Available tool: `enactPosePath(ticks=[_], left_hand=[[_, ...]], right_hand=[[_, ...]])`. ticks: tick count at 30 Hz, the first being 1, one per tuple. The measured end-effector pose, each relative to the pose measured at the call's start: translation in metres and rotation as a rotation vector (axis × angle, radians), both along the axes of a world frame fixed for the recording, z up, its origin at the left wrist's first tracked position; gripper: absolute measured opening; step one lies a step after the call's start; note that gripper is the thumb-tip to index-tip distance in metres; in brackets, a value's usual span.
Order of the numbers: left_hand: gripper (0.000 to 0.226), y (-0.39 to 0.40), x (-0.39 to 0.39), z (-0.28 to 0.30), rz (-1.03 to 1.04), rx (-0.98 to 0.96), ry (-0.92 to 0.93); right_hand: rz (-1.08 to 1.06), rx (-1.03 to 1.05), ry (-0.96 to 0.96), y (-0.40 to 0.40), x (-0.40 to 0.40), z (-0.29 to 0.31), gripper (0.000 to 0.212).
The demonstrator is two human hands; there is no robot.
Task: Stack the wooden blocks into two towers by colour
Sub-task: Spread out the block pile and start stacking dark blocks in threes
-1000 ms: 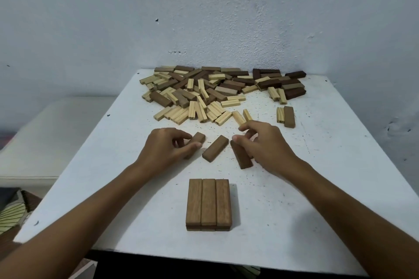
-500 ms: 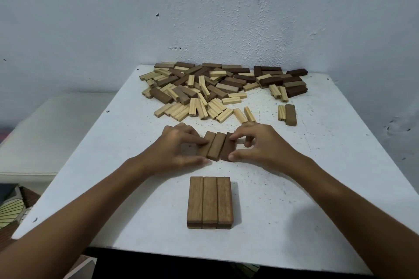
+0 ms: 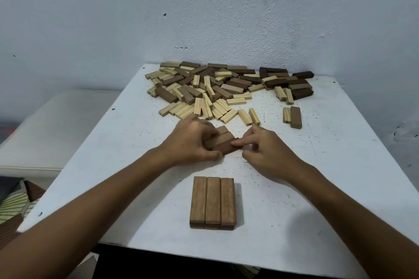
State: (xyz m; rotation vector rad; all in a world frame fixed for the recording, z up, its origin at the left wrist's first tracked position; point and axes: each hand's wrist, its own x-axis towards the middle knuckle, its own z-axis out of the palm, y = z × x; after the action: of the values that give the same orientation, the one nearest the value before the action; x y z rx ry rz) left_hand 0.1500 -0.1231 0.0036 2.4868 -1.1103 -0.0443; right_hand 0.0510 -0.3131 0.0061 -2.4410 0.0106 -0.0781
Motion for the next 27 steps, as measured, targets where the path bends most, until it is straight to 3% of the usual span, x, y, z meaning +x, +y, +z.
enactPosePath(ticks=[3, 7, 11, 15, 18, 22, 27], left_hand=[[0.065, -0.002, 0.012, 0.013, -0.109, 0.07, 0.075], [0.068, 0.001, 0.021, 0.014, -0.127, 0.071, 0.159], [0.047, 0.004, 0.001, 0.0, 0.123, -0.475, 0.196], [0.041, 0.0, -0.021, -0.01, 0.341, -0.882, 0.603], [0.041, -0.005, -0.032, -0.005, 0.351, -1.071, 0.843], [0.051, -0.011, -0.035, -0.001, 0.338, -1.137, 0.923], [0.058, -0.017, -0.035, -0.002, 0.309, -1.077, 0.945]], right_hand=[[0.017, -0.016, -0.001, 0.006, -0.004, -0.004, 0.036], [0.012, -0.005, -0.039, 0.012, -0.006, -0.007, 0.036], [-0.196, 0.382, -0.172, 0.018, -0.002, -0.005, 0.037], [-0.284, 0.884, -0.121, 0.033, 0.011, -0.01, 0.056], [-0.316, 1.05, -0.154, 0.047, 0.019, -0.009, 0.067], [-0.355, 1.095, -0.188, 0.061, 0.026, -0.009, 0.079], [-0.374, 1.089, -0.234, 0.069, 0.029, -0.014, 0.058]])
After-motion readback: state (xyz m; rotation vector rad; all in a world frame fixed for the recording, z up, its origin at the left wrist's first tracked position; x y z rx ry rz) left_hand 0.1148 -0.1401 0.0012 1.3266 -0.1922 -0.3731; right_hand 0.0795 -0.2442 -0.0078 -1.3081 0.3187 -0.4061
